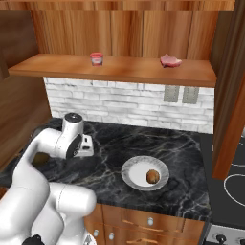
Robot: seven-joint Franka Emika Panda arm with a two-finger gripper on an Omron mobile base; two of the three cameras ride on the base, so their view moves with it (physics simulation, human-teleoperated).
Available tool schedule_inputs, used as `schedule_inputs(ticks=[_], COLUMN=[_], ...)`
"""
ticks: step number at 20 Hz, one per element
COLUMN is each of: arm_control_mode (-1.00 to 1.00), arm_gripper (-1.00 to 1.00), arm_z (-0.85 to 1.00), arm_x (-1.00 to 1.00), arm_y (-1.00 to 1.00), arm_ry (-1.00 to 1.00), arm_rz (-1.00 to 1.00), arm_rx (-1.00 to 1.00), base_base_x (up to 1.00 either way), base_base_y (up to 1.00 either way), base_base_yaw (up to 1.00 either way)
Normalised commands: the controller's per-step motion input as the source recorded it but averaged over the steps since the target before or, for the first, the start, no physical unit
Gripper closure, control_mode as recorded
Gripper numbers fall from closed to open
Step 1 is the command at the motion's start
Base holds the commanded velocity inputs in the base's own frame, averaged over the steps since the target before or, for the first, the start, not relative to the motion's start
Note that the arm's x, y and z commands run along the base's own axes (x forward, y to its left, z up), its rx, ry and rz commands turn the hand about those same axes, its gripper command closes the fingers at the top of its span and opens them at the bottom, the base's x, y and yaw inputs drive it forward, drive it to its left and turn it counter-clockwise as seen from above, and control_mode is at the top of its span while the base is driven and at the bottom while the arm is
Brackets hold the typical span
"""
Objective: Pick the avocado and bread from the counter and place them on the plate. Then pick the jam from the cabinet and place it next to the plate. Lastly close the cabinet door.
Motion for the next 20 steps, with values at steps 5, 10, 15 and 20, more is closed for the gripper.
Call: schedule_inputs(ticks=[5,10,15,20], arm_control_mode=[-1.00,-1.00,-1.00,-1.00], arm_gripper=[-1.00,-1.00,-1.00,-1.00], arm_z=[0.00,0.00,0.00,0.00], arm_x=[0.00,0.00,0.09,0.19], arm_y=[0.58,0.32,0.21,0.24], arm_ry=[0.02,0.05,0.05,0.04], arm_rz=[0.00,-0.04,-0.09,-0.11], arm_rx=[-0.01,0.00,0.00,0.00], base_base_x=[0.00,0.00,0.00,0.00], base_base_y=[0.00,0.00,0.00,0.00], base_base_yaw=[0.00,0.00,0.00,0.00])
